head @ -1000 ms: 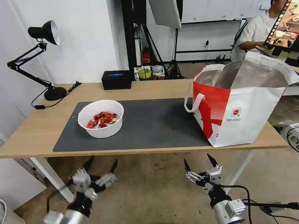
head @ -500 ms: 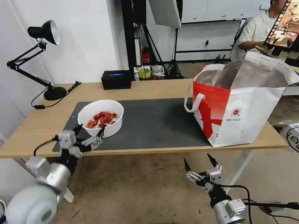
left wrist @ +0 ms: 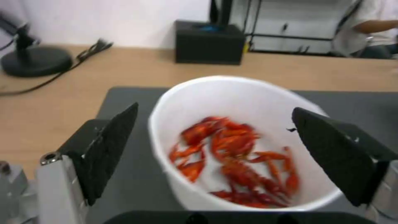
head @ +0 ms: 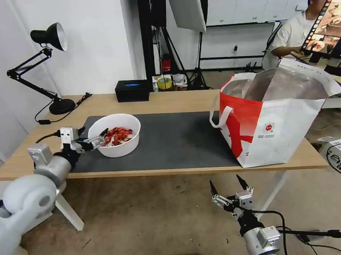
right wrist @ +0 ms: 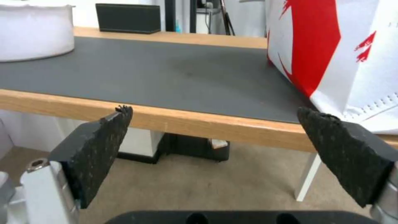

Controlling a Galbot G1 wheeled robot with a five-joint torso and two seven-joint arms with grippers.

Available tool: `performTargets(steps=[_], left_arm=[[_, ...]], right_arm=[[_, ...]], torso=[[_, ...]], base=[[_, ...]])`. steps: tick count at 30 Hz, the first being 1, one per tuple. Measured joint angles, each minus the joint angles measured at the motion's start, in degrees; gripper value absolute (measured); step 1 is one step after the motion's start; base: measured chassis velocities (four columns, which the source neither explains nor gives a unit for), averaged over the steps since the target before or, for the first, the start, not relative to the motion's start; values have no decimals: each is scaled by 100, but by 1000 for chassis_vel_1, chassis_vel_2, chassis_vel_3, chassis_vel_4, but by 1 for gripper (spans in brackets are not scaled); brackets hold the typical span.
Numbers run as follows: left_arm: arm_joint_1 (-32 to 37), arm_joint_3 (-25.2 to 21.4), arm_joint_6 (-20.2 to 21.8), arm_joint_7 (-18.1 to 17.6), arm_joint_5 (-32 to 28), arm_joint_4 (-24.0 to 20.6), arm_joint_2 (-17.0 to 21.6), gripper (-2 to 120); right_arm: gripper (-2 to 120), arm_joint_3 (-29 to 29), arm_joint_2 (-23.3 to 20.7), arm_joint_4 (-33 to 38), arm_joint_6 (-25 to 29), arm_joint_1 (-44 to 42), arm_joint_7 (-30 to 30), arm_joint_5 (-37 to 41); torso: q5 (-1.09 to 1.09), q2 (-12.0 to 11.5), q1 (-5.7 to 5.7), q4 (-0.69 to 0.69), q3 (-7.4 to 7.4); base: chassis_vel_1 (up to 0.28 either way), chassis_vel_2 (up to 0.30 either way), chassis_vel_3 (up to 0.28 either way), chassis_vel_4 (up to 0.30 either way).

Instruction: Pick up the trash from the table and place it into the takeout bag.

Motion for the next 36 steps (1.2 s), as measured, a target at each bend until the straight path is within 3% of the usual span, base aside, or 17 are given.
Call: performTargets(steps=[7,19,30,36], left_arm=[[-634,335,650,-27,-752,480,17,100],[-1363,808,1342,-214,-1597,1015,-40,100],[-2468,1731,1758,-854,-2110,1507,-332,100],[-2714,1936,1994,-1177,-2287,1633,-412,100]], right_arm=[[100,1,0,1,0,0,0,1],[100,1,0,2,-1,0,0,1],[100,1,0,1,0,0,0,1],[100,1,0,2,0,0,0,1]], torso=[[0,0,0,-2,0],[1,0,0,-2,0],[1,1,0,-3,0],[1,1,0,-2,0]], base=[[0,0,0,0],[0,0,0,0],[0,0,0,0],[0,0,0,0]])
